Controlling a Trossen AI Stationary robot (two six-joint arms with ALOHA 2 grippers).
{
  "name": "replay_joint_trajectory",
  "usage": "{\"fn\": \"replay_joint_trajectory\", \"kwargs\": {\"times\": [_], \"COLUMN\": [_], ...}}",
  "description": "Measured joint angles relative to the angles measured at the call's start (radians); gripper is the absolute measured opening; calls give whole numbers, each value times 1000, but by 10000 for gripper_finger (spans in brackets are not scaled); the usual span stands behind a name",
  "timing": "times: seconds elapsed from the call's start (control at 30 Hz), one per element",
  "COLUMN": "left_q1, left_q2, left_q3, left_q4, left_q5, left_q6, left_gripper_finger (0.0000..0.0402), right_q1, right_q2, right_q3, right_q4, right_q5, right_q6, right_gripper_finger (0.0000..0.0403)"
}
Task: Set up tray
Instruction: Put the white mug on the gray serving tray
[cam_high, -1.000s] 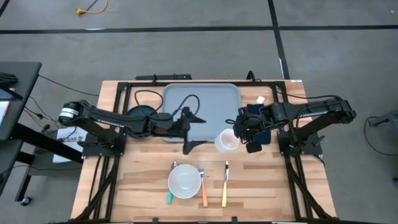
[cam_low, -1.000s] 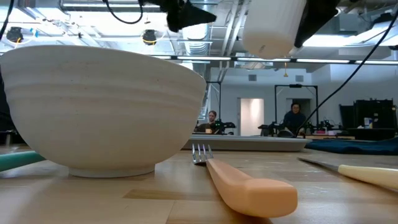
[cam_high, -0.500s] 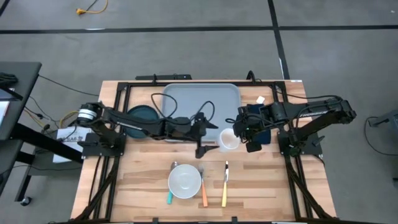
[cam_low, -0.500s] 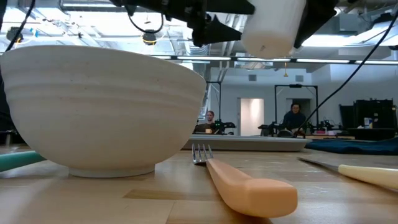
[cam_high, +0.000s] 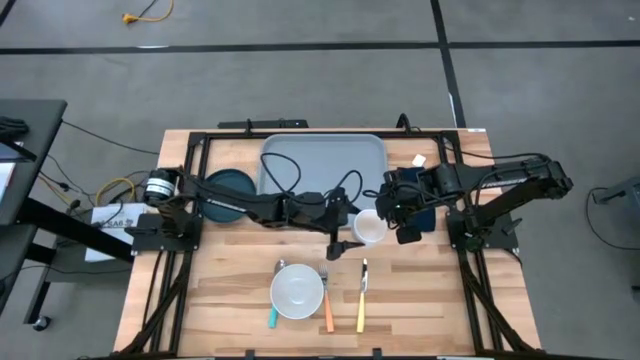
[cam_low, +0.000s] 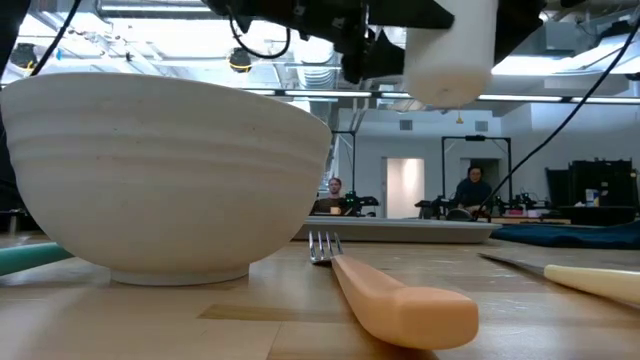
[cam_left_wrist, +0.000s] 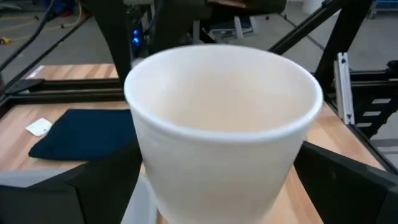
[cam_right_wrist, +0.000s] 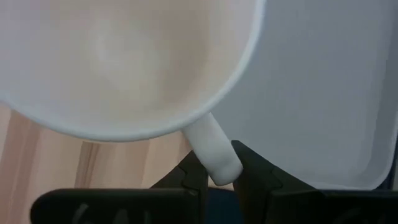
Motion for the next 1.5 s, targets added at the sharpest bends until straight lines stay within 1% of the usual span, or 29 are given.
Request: {"fn": "replay_joint_trajectory", "kwargs": {"times": [0.47,0.77,1.33,1.5], "left_q1": [-1,-6,-16,-16], "left_q2": [5,4,3,3], "left_q3": [6,7,9,9], "left_q4": [-5,8,-9,-13], "left_q5": [-2,-1,-32,-34], "left_q6": [-2,-105,-110,-68], "left_gripper_finger": [394,394,394,394], "right_q1": [0,0,1,1], "right_q2": [0,0,1,1], "right_q3": [0,0,1,1], "right_q4": [12,17,19,18], "right_q5": [3,-2,2,3], "right_q6": [0,4,-2,-4], "right_gripper_finger": [48,48,48,48]}}
